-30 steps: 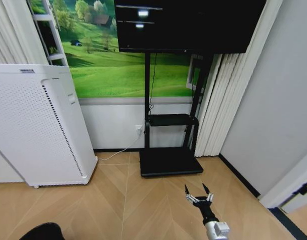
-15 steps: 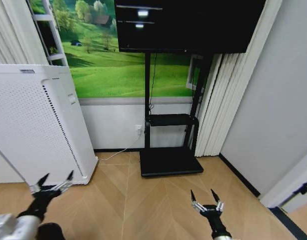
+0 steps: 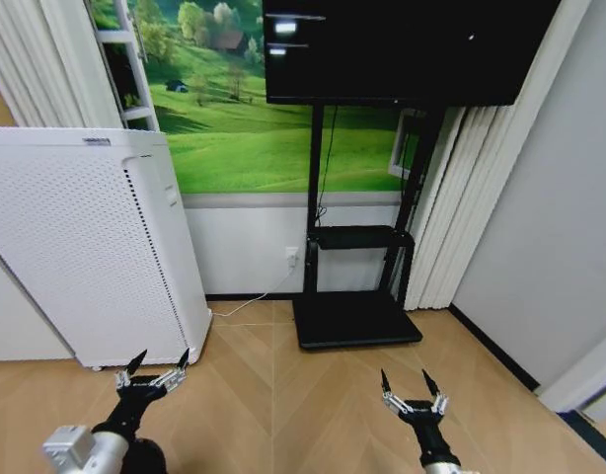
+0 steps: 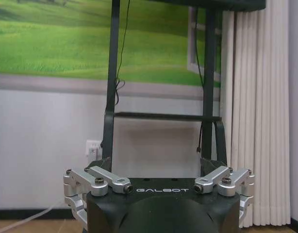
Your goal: Pick up the trash bin and place the garbage on the floor into it.
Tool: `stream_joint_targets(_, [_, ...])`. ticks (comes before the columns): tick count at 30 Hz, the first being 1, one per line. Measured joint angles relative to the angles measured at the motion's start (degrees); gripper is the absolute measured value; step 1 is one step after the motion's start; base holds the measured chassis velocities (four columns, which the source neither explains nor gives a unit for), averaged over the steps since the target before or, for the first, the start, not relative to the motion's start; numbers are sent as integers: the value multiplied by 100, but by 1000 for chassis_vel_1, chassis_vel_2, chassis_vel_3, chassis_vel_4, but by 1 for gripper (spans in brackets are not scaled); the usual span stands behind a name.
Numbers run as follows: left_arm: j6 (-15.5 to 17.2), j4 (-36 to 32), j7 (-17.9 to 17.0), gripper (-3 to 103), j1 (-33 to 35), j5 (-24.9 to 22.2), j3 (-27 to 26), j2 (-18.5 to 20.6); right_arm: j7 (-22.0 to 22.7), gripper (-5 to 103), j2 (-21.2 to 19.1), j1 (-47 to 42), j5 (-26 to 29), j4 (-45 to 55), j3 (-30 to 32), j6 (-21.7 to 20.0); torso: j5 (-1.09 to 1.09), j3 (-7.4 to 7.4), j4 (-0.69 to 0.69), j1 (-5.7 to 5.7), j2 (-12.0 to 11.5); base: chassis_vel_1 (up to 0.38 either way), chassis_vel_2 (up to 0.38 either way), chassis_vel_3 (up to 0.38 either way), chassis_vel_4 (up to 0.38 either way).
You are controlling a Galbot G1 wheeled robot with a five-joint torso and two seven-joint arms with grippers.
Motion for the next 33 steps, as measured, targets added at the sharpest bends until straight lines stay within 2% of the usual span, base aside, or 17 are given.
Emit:
stream_joint_targets(7, [-14, 28, 61, 100, 21, 49, 27, -67, 102, 100, 14, 52, 28, -9, 17, 41, 2, 1, 3, 0, 0, 98, 71, -94, -84])
stream_joint_targets(13, [-10, 6, -256, 100, 11, 288, 48, -154, 93, 100, 15, 27, -81, 97, -3, 80, 5, 1, 0, 0, 0, -71, -34, 39, 29])
stream_joint_targets(19, [-24, -162, -295, 100, 95, 535, 65, -264, 7, 100, 30, -114, -181, 422, -78, 23, 2, 0, 2, 0, 0, 0, 0, 0, 0])
stream_joint_targets(21, [-25, -252, -287, 100, 126, 601, 91, -277, -3, 100, 31, -170, -166, 574, -98, -67, 2, 0, 1, 0, 0, 0, 0, 0, 0])
stream_joint_targets(24, [-77, -353, -70, 100, 203, 1008, 148, -286, -123, 100, 20, -342, -66, 883, -149, -254, 2, 0, 1, 0, 0, 0, 0, 0, 0])
stream_joint_targets(33, [-155, -408, 107, 100, 279, 1533, 481, -318, -526, 100, 57, -720, -217, 1137, -335, -337, 2, 0, 1, 0, 0, 0, 0, 0, 0])
